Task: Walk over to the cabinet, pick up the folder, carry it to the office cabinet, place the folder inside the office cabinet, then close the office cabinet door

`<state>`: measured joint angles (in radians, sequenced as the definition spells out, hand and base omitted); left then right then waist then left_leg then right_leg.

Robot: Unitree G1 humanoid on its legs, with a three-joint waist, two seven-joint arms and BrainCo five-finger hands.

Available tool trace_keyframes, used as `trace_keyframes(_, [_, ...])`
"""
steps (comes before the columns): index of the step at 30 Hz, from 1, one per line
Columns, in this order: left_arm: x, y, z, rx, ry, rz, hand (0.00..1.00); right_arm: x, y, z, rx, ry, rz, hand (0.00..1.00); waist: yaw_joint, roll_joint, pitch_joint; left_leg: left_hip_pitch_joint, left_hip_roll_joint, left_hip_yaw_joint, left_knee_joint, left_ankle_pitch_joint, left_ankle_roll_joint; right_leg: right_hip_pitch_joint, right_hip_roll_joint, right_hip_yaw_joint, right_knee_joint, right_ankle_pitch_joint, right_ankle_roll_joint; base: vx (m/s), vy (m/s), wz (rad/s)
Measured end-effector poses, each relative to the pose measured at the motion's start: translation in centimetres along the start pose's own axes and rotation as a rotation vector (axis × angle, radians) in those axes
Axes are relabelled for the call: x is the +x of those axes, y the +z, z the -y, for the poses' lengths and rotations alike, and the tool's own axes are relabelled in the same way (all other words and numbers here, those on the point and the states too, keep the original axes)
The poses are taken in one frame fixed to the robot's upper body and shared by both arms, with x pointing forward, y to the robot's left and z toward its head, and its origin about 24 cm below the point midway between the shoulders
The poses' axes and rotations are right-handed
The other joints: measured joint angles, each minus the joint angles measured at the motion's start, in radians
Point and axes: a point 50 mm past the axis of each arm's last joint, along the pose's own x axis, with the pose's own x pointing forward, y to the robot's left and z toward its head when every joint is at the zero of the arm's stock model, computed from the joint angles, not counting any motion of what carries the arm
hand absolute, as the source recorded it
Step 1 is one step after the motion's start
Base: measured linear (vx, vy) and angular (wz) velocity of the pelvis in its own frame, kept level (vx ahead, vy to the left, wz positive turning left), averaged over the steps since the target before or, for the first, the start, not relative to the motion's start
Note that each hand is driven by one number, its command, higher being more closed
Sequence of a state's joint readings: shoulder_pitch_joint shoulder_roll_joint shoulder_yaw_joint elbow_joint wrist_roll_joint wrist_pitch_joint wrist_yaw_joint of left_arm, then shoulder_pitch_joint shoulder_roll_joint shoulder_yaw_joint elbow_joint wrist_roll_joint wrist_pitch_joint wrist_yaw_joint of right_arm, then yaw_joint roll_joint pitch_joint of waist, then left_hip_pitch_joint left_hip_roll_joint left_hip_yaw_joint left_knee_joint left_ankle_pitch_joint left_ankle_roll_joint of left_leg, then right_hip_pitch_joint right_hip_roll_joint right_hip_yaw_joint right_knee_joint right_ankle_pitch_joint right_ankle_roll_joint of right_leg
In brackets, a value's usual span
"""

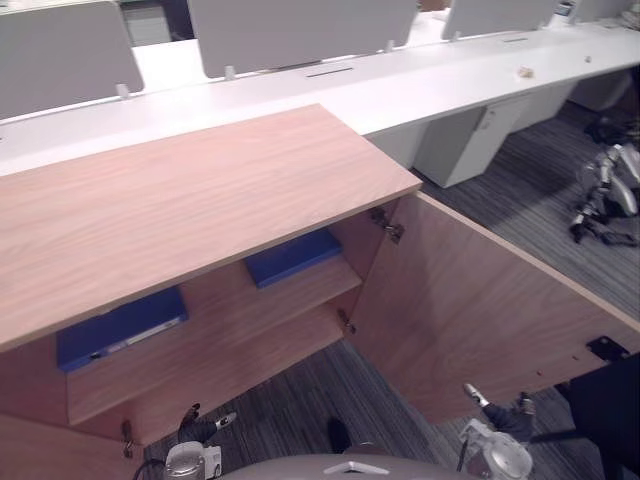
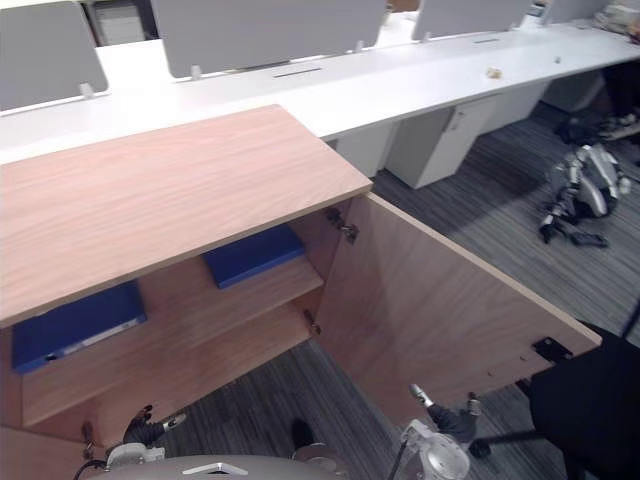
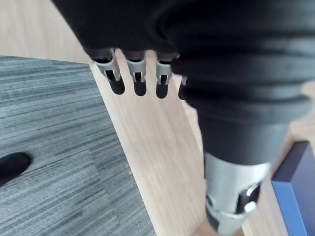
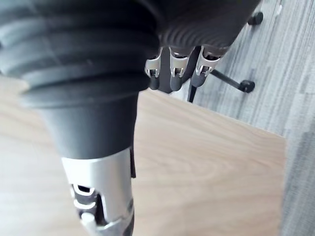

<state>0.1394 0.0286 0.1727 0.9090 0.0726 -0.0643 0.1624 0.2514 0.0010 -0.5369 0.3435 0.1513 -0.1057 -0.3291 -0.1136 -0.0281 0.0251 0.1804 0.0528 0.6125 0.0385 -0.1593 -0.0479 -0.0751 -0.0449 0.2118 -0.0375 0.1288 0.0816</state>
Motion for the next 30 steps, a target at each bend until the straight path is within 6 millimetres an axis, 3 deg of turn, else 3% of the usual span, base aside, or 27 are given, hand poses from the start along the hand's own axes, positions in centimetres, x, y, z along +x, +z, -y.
trace_keyframes(8, [-0.1,2.0,1.6,-0.037,-0.027,0.074,0.00,1.3,5.2,1.2,0.163,-0.141,0.194,0.00,-0.016,0.025,0.009,0.016,0.027,0.072,0.013,-0.018,-0.016,-0.031,0.035,0.035,0.021,-0.002,-0.003,0.02,-0.061,-0.27])
trace_keyframes(16, [-0.3,1.3,1.7,0.009,-0.062,0.064,0.00,4.0,10.6,2.7,0.191,-0.143,0.350,0.00,-0.026,0.057,0.028,0.006,0.026,0.057,0.015,-0.019,-0.017,-0.035,0.032,0.023,0.017,-0.010,-0.011,-0.06,-0.074,0.04])
trace_keyframes(22, [-0.2,1.1,1.1,0.068,-0.084,0.073,0.00,5.9,11.5,3.4,0.158,-0.098,0.337,0.00,-0.030,0.069,0.030,-0.015,0.026,0.019,0.014,-0.016,-0.018,-0.032,0.021,-0.011,-0.006,-0.008,-0.008,-0.04,-0.062,0.17])
trace_keyframes(30, [-0.2,0.5,0.7,0.113,-0.097,0.059,0.00,7.4,12.8,2.4,0.116,-0.018,0.332,0.00,-0.052,0.084,0.042,-0.028,0.009,-0.030,0.013,-0.018,-0.012,-0.026,0.011,-0.026,-0.027,0.004,0.005,-0.03,-0.037,0.05])
